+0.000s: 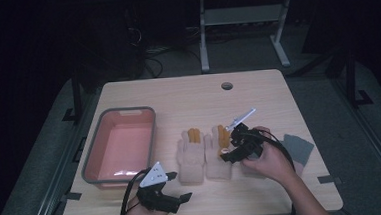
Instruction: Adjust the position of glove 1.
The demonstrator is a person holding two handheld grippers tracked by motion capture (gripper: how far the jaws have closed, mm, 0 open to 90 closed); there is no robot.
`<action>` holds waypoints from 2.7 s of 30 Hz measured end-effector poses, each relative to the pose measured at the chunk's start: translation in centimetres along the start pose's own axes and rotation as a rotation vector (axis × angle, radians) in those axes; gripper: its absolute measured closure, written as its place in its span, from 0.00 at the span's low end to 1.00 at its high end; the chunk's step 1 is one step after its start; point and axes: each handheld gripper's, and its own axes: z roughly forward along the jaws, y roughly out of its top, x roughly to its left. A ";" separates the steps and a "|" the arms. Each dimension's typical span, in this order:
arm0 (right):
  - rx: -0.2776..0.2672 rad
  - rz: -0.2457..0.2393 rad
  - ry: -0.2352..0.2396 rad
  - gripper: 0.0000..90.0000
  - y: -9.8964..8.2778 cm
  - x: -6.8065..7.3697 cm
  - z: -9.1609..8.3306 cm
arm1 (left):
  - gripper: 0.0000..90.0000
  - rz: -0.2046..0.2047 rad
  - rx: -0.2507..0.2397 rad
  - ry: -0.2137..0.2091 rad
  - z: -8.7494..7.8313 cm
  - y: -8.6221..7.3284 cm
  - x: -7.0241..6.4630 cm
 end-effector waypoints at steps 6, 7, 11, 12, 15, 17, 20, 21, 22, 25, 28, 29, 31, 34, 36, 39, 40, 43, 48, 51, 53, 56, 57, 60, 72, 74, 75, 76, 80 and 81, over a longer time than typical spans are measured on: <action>0.039 -0.007 -0.010 0.38 0.8 -0.3 1.6 | 0.18 -0.004 -0.008 -0.004 -0.2 0.1 0.1; 0.048 -0.008 -0.016 0.39 0.9 -0.3 2.0 | 0.18 0.001 -0.003 -0.003 -0.2 0.1 0.2; 0.086 0.004 -0.025 0.42 1.2 -0.6 3.4 | 0.18 -0.007 -0.007 0.000 -0.1 0.0 0.2; 0.093 0.000 -0.029 0.43 1.3 -0.7 3.7 | 0.18 -0.008 -0.007 0.001 -0.2 0.0 0.2; 0.112 0.000 -0.039 0.46 1.4 -0.8 4.6 | 0.18 -0.002 -0.008 0.000 -0.2 0.0 0.0; 0.135 -0.007 -0.052 0.48 1.3 -0.8 5.2 | 0.18 0.004 -0.007 0.001 -0.1 0.0 -0.1; 0.151 -0.020 -0.081 0.51 1.1 -0.7 5.7 | 0.18 0.005 -0.001 0.001 -0.1 0.0 -0.1; 0.148 -0.019 -0.087 0.53 1.0 -0.7 5.8 | 0.18 0.000 -0.001 0.000 0.0 0.0 -0.1; 0.147 -0.024 -0.102 0.55 1.0 -0.6 5.8 | 0.18 -0.004 -0.004 -0.001 0.0 -0.1 0.0; 0.149 -0.034 -0.129 0.58 0.9 -0.4 5.9 | 0.18 -0.007 -0.003 0.003 -0.1 -0.1 0.1; 0.150 -0.032 -0.133 0.61 1.0 -0.3 5.9 | 0.18 -0.007 -0.006 0.005 -0.2 -0.1 0.1; 0.152 -0.029 -0.132 0.62 1.0 -0.3 5.8 | 0.18 -0.007 -0.005 0.005 -0.2 -0.1 0.1; 0.149 -0.025 -0.125 0.64 1.0 -0.4 5.7 | 0.18 -0.010 -0.006 0.005 -0.2 -0.1 0.1; 0.149 -0.015 -0.121 0.65 1.0 -0.5 5.5 | 0.18 -0.014 -0.004 0.006 -0.2 -0.1 0.2; 0.147 -0.015 -0.117 0.66 1.0 -0.5 5.3 | 0.18 -0.017 -0.002 0.006 -0.1 -0.2 0.3; 0.140 -0.008 -0.106 0.66 0.9 -0.6 5.0 | 0.18 -0.015 -0.001 0.010 -0.2 -0.2 0.3; 0.137 -0.007 -0.105 0.66 0.9 -0.6 4.9 | 0.18 -0.015 -0.002 0.010 -0.2 -0.2 0.3; 0.129 -0.004 -0.102 0.66 0.9 -0.5 4.5 | 0.18 -0.018 -0.003 0.008 -0.1 -0.1 0.2; 0.119 -0.001 -0.103 0.66 0.8 -0.4 4.0 | 0.18 -0.025 0.002 -0.005 0.0 -0.2 0.3; 0.125 -0.007 -0.106 0.66 0.8 -0.4 3.8 | 0.18 -0.024 -0.002 -0.001 -0.1 -0.2 0.2; 0.123 -0.011 -0.105 0.66 0.9 -0.4 3.5 | 0.18 -0.020 -0.001 0.003 -0.2 -0.2 0.3; 0.120 -0.014 -0.108 0.66 1.2 -0.3 3.0 | 0.18 -0.021 -0.003 0.004 -0.2 -0.2 0.4; 0.119 -0.015 -0.108 0.66 1.3 -0.2 2.8 | 0.18 -0.016 0.003 0.004 -0.3 -0.2 0.4; 0.105 -0.011 -0.098 0.66 1.5 -0.3 2.2 | 0.18 -0.023 -0.003 0.005 -0.2 -0.2 0.4; 0.068 -0.019 -0.096 0.66 2.8 0.5 0.0 | 0.18 -0.020 -0.009 0.012 -0.3 -0.2 0.3; 0.061 -0.024 -0.096 0.66 3.1 0.7 -0.3 | 0.18 -0.020 -0.010 0.013 -0.3 -0.2 0.3; 0.059 -0.028 -0.095 0.66 3.2 0.8 -0.4 | 0.18 -0.018 -0.010 0.013 -0.3 -0.2 0.3; 0.060 -0.029 -0.096 0.66 3.4 0.9 -0.5 | 0.18 -0.021 -0.010 0.012 -0.4 -0.2 0.3; 0.054 -0.044 -0.091 0.66 4.2 1.4 -0.8 | 0.18 -0.026 -0.017 0.014 -0.4 -0.2 0.2; 0.051 -0.039 -0.086 0.66 4.4 1.6 -0.8 | 0.18 -0.022 -0.013 0.016 -0.4 -0.2 0.2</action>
